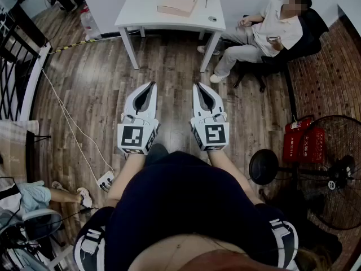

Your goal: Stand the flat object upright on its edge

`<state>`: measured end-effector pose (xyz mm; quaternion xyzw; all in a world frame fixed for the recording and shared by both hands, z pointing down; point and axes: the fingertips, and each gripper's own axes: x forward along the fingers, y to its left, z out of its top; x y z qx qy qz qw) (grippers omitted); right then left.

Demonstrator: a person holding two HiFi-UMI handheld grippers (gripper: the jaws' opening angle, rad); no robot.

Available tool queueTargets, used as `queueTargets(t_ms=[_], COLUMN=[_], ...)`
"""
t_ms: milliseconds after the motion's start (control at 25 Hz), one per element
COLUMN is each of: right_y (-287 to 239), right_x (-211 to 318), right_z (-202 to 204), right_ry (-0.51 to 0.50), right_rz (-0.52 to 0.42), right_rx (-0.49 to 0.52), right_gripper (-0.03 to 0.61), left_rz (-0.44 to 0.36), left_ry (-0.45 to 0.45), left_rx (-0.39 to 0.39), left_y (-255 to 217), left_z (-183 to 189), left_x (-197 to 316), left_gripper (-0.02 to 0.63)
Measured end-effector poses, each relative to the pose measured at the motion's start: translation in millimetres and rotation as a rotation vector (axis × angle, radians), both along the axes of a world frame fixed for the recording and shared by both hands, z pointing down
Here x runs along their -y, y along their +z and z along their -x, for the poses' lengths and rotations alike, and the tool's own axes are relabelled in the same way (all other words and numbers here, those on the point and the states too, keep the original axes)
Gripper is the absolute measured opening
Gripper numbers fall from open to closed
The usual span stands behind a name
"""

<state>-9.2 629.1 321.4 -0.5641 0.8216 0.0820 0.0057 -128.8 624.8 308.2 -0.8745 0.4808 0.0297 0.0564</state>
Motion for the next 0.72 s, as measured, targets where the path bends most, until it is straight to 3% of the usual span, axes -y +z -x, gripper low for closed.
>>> queueTargets(t_ms=[440,720], right_y=[-2,2], right_x=[0,25], right_z=[-5,-8], right_ry=[0.031,0.051], right_rz=[-0.009,0.019], right_rx=[0.023,0.009], right_gripper=[0.012,0.012], left_rz=[-0.016,0.014], left_ry=[0.002,0.013], left_rx=[0.004,-0.026], left_y=[-3,2], left_z=[2,7], left_x=[-1,27], left_gripper=[0.011,0.015])
